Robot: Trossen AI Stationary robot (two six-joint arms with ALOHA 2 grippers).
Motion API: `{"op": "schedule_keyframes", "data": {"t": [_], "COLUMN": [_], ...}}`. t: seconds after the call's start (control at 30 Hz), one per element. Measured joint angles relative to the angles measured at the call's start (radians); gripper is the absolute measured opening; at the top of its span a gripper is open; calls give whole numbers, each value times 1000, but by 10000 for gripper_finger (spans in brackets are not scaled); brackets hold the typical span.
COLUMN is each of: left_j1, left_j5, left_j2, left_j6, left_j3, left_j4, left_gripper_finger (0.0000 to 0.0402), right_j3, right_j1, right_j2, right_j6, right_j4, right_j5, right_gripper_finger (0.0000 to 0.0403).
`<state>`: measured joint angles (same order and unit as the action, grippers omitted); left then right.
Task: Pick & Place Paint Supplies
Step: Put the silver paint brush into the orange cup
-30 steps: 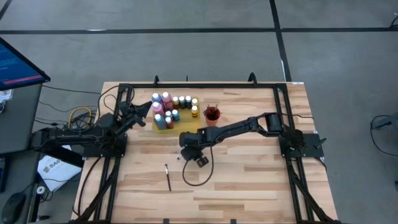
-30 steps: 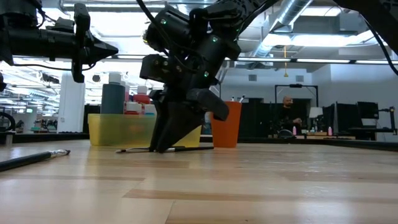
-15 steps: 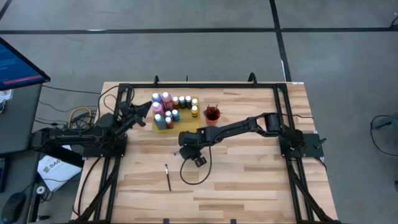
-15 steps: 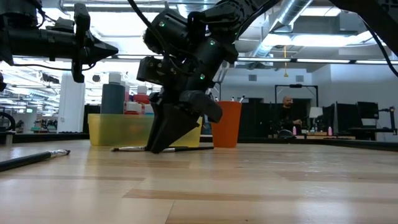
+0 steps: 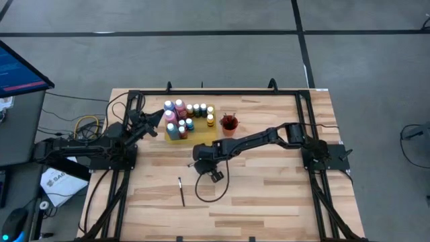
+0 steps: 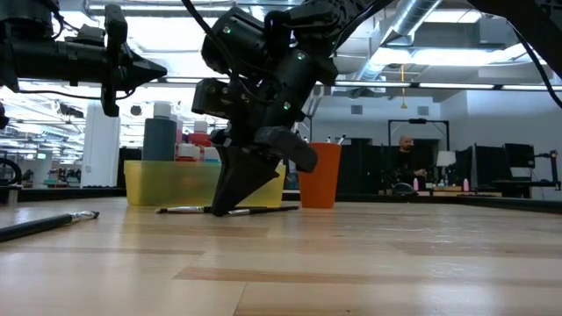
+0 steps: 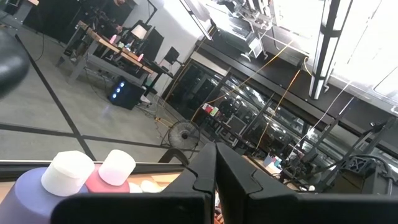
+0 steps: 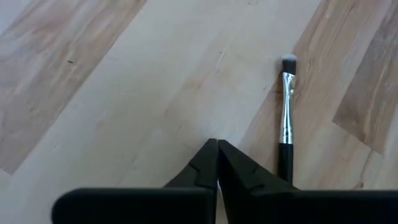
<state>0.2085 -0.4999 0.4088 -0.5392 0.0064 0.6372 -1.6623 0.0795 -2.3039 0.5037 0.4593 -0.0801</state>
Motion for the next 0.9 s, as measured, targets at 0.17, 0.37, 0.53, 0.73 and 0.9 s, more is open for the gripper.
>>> {"op": "schedule_keyframes", "data": {"t": [0.17, 0.37, 0.53, 0.73, 0.9], "left_j1": [0, 0, 0, 0, 0], "left_j5": [0, 0, 0, 0, 0], "left_j2": [0, 0, 0, 0, 0], "left_j6": [0, 0, 0, 0, 0], "left_j3": [0, 0, 0, 0, 0], "left_j4": [0, 0, 0, 0, 0], "left_gripper_finger": [1, 1, 1, 1, 1], "right_j3": [0, -18, -25, -26, -27], "right_j1": [7, 6, 5, 4, -17], "right_j2": [0, 30, 115, 197, 275], "right_j6": [-59, -185, -269, -347, -381], "right_j4": [1, 24, 23, 24, 33], "right_j5": [32, 24, 21, 32, 57], "right_gripper_finger": [2, 1, 0, 0, 0]}}
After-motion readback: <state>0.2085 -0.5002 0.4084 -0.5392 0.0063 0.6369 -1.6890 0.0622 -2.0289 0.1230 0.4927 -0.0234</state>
